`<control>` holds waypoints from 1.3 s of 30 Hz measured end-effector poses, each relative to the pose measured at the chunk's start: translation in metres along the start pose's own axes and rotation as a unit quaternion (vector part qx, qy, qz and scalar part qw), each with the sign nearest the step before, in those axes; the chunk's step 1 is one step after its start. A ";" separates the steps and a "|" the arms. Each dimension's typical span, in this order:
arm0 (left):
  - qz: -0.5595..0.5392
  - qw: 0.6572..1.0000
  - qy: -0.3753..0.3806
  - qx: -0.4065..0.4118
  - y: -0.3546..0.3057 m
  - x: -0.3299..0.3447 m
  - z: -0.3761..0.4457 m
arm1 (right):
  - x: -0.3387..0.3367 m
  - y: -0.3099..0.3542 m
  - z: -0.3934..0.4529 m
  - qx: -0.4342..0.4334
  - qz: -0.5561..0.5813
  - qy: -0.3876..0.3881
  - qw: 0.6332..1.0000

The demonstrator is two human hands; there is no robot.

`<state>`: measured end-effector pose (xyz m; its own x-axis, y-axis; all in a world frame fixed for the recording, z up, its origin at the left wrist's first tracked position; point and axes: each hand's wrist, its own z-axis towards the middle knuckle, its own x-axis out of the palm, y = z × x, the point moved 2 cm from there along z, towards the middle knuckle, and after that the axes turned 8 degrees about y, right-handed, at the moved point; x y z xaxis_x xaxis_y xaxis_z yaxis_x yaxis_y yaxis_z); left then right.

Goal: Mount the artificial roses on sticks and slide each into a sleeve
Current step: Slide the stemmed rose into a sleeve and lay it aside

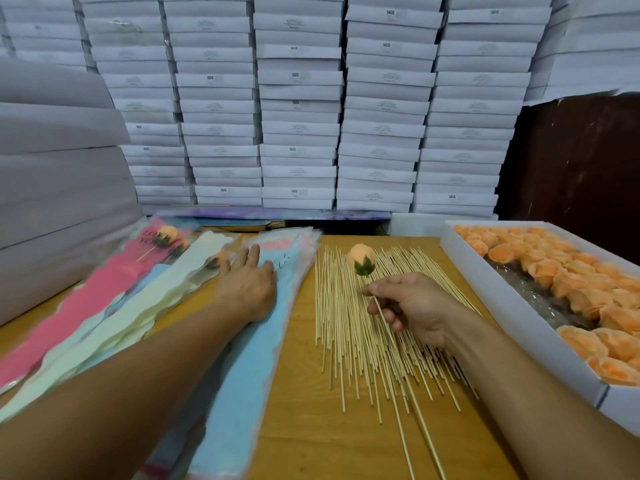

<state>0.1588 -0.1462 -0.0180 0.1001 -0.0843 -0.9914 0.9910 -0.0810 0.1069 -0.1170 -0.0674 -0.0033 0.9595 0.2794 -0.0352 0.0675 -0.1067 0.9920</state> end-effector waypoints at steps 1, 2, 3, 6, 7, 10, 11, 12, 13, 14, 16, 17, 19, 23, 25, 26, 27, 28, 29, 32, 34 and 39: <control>0.010 1.000 0.003 -0.006 -0.002 -0.005 -0.004 | 0.000 0.000 0.000 0.002 0.000 0.000 1.000; 0.013 1.000 0.007 -0.012 -0.005 -0.010 -0.008 | 0.000 0.000 0.000 0.003 0.000 -0.001 1.000; 0.005 1.000 0.008 -0.017 -0.008 -0.016 -0.012 | 0.000 0.000 0.001 0.006 0.000 -0.002 1.000; -0.034 0.999 -0.017 -0.006 -0.020 -0.035 -0.026 | 0.000 0.000 0.001 0.013 0.011 -0.007 1.000; -0.045 0.999 -0.027 0.003 -0.025 -0.041 -0.029 | 0.000 0.000 0.001 0.016 0.019 -0.007 1.000; -0.094 0.993 -0.034 0.054 -0.042 -0.055 -0.041 | 0.003 0.003 -0.002 0.018 0.072 0.013 0.997; -0.112 0.991 -0.031 0.070 -0.049 -0.059 -0.046 | 0.005 0.003 -0.003 0.012 0.096 0.026 0.995; -0.124 0.988 -0.027 0.083 -0.056 -0.061 -0.052 | 0.007 0.005 -0.004 0.002 0.120 0.039 0.992; -0.131 0.987 -0.022 0.095 -0.063 -0.063 -0.058 | 0.008 0.006 -0.004 -0.012 0.145 0.050 0.988; -0.136 0.985 -0.016 0.108 -0.072 -0.063 -0.064 | 0.009 0.007 -0.005 -0.026 0.174 0.056 0.983; -0.146 0.980 -0.001 0.133 -0.087 -0.062 -0.077 | 0.010 0.009 -0.005 -0.047 0.227 0.054 0.971; -0.149 0.979 0.004 0.142 -0.094 -0.061 -0.083 | 0.010 0.011 -0.005 -0.056 0.242 0.050 0.967; -0.147 0.976 0.004 0.160 -0.106 -0.059 -0.093 | 0.009 0.013 -0.005 -0.071 0.259 0.034 0.963; -0.148 0.970 0.009 0.193 -0.122 -0.055 -0.111 | 0.004 0.011 -0.002 -0.067 0.274 -0.038 0.959; -0.155 0.967 0.024 0.202 -0.127 -0.054 -0.116 | 0.003 0.009 -0.001 -0.053 0.276 -0.066 0.957; -0.161 0.966 0.031 0.199 -0.128 -0.054 -0.117 | 0.003 0.009 -0.001 -0.049 0.280 -0.072 0.956; -0.173 0.966 0.037 0.189 -0.128 -0.055 -0.117 | 0.003 0.009 -0.002 -0.047 0.287 -0.072 0.954; -0.193 0.966 0.043 0.170 -0.126 -0.056 -0.115 | 0.004 0.010 -0.003 -0.049 0.296 -0.070 0.951; -0.221 0.964 0.048 0.142 -0.123 -0.058 -0.112 | 0.004 0.011 -0.004 -0.051 0.307 -0.066 0.948; -0.354 0.933 0.046 0.051 -0.112 -0.066 -0.098 | 0.006 0.012 -0.005 -0.050 0.329 -0.047 0.942; -0.493 0.868 0.058 -0.014 -0.105 -0.069 -0.087 | 0.008 0.012 -0.006 -0.045 0.326 -0.032 0.944; -0.822 0.522 0.214 -0.083 -0.093 -0.062 -0.063 | 0.010 0.013 -0.008 -0.032 0.315 -0.005 0.948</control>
<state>0.0662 -0.0708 0.0285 -0.9214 0.1954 0.3360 -0.2395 0.3957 -0.8866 -0.1083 -0.0581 0.0107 0.8060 0.1710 0.5667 -0.5372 -0.1909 0.8216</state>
